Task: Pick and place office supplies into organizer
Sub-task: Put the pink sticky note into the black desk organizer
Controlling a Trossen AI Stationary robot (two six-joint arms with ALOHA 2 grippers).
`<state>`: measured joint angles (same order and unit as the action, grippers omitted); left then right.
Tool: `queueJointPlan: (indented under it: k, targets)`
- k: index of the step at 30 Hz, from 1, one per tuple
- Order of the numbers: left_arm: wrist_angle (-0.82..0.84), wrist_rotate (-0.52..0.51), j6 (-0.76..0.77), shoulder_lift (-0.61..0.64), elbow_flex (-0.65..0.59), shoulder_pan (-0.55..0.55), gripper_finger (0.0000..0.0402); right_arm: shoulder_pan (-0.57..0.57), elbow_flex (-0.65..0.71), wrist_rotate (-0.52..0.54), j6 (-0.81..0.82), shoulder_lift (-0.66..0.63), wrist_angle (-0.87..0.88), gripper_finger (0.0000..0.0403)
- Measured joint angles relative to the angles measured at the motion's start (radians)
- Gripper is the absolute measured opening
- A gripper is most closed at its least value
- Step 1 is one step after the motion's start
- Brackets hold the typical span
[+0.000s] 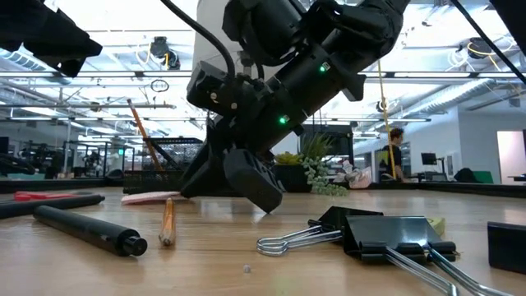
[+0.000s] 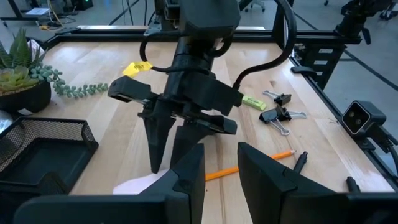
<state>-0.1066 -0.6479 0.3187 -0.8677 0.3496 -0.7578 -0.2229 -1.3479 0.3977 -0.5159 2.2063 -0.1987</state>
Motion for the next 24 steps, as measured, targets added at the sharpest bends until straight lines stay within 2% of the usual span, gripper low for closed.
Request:
queueJointPlan:
  k: [10,16,24]
  targets:
    - [-0.001,0.0,0.001,0.0,0.0,0.0,0.0097,0.012,0.0,-0.017,0.006,0.0,0.002,0.012]
    - [0.006,0.001,0.002,0.0,0.0,0.0,0.0097,-0.006,0.0,-0.08,0.004,0.0,0.026,0.012]
    - [-0.001,0.002,0.003,0.0,0.0,0.0,0.0097,-0.02,0.001,-0.085,0.054,0.0,0.02,0.0156]
